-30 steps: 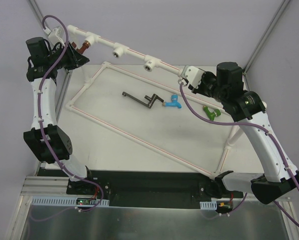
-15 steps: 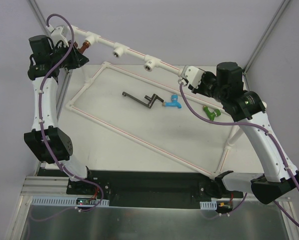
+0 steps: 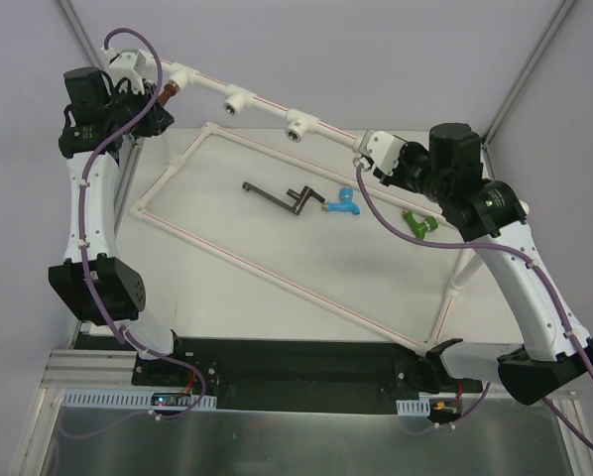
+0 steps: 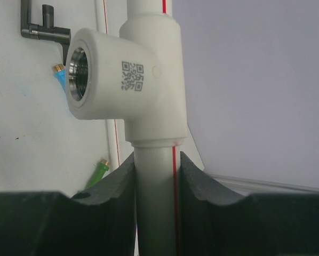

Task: Install the water faucets

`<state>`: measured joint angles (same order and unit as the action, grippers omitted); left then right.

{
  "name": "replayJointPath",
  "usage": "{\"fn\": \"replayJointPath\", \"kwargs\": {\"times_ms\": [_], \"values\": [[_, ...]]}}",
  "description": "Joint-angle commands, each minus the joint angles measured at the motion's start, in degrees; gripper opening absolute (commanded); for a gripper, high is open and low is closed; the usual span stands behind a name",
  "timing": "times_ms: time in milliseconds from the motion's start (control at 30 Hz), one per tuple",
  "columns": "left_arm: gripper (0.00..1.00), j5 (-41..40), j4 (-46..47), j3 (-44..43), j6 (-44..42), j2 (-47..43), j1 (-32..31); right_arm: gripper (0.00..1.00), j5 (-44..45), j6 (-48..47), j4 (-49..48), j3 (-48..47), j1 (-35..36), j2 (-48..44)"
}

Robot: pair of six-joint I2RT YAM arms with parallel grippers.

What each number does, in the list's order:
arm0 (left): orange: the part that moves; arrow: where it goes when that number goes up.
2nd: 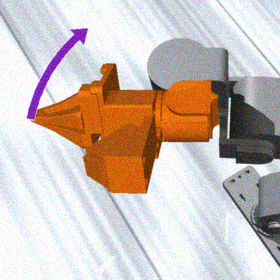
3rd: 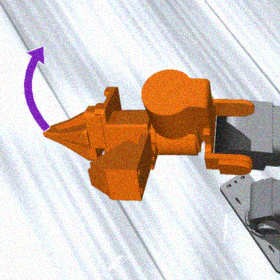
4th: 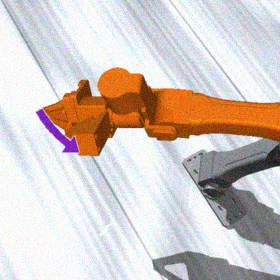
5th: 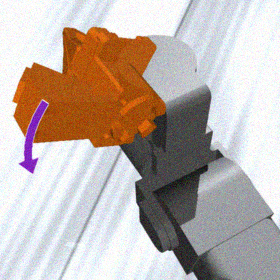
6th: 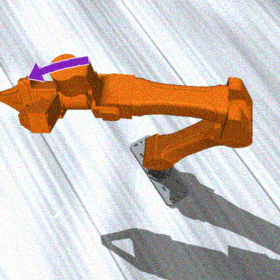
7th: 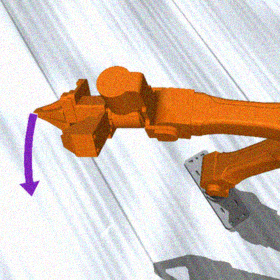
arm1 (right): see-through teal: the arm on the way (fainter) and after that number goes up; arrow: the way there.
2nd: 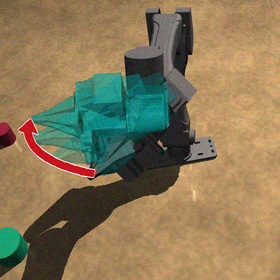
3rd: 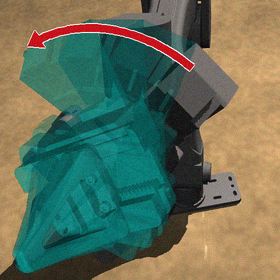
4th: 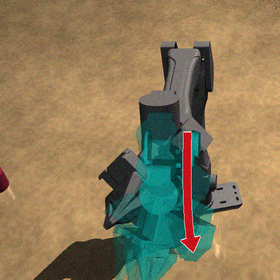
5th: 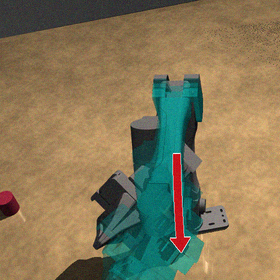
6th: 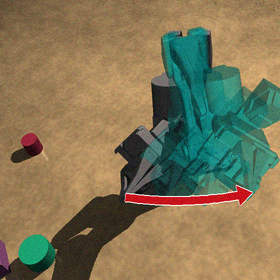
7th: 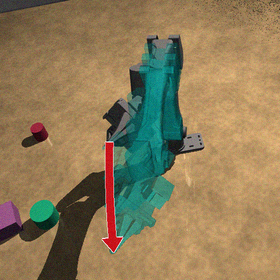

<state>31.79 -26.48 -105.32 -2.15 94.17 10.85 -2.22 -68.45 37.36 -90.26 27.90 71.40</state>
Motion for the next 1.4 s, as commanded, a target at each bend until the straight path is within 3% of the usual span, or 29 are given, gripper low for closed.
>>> {"fn": "replayJointPath", "kwargs": {"times_ms": [0,1367], "values": [[0.0,-3.31,4.25,-1.12,-4.79,1.81,-3.2,0.02,-4.11,2.53,7.46,0.96,2.16,-1.87],[0.0,-20.18,4.59,4.15,-27.46,2.25,-9.53,0.02,-4.29,2.26,7.46,0.96,2.16,-1.79]]}}
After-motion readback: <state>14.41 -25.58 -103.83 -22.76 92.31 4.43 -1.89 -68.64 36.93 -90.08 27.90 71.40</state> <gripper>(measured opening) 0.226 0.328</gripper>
